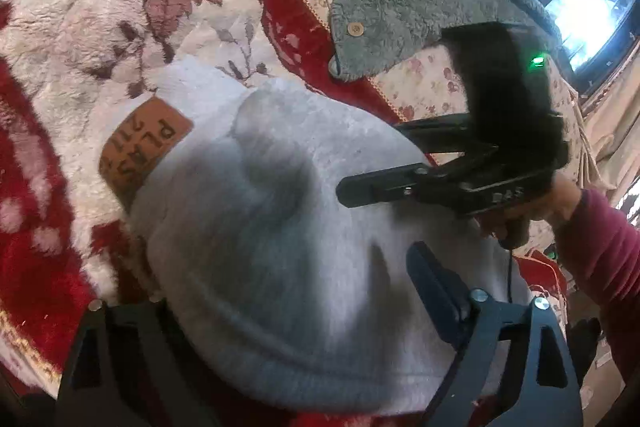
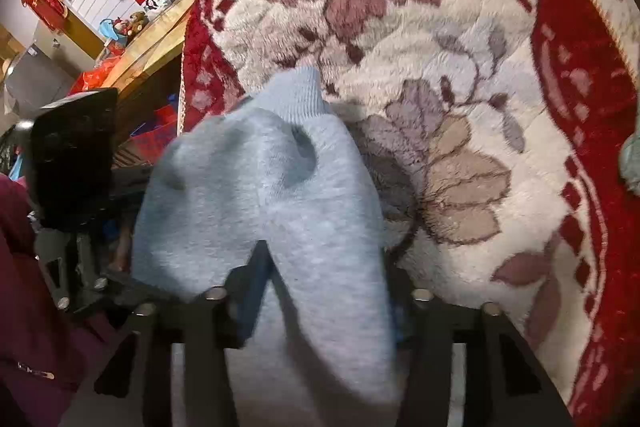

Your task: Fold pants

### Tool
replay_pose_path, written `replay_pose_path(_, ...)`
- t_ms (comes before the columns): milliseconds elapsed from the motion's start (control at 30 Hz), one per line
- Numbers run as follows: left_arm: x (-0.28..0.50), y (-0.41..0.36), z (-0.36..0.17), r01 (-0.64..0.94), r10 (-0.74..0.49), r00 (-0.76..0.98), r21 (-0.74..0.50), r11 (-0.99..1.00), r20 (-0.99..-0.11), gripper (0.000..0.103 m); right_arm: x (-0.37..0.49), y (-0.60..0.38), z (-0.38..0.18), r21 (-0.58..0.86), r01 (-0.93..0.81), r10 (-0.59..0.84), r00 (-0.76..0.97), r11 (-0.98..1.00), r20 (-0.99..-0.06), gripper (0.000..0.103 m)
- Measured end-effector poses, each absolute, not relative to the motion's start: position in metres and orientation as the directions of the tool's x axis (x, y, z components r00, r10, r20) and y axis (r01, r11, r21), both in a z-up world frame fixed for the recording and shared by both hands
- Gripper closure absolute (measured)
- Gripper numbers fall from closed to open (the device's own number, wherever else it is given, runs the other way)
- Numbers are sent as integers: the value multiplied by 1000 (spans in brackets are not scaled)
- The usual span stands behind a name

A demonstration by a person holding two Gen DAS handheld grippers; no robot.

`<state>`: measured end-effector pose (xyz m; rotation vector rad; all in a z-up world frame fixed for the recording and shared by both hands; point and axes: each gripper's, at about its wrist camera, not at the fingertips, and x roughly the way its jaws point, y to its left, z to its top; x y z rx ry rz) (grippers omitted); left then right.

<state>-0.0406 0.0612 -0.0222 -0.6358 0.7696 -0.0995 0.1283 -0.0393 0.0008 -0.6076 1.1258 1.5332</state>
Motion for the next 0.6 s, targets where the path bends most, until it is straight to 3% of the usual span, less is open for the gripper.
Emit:
replay_pose_path(33,-38,61,-22,-145,-298,724,-559,816,-622,15,125,-38,5,319,-947,455,-271,30,-848,61)
replay_pose_path(67,-36,60,-20,-152,-275,728,-539,828,-628,44,123,-37,8,306,-952,451,-263,24,-853,63)
replay_pose_path(100,-34,61,-17,-172,-231,727,-497,850,-647,63,120,-36,13,287,-958,449,-249,18,-858,65)
replay_pose_path(200,-30,61,-2,-121,-262,745,-510,851,-613,70,117,-38,27,238,-971,451,-205,16,-869,67)
replay_pose_path(367,-39,25,53,-27,-179,816,-346,938,-550,74,117,-55,63,178,-984,498,-148,12,-854,67)
replay_pose_path(600,-51,-34,114,85,-166,870,-190,978,-464,74,102,-119,124,59,-998,611,-26,35,-791,67)
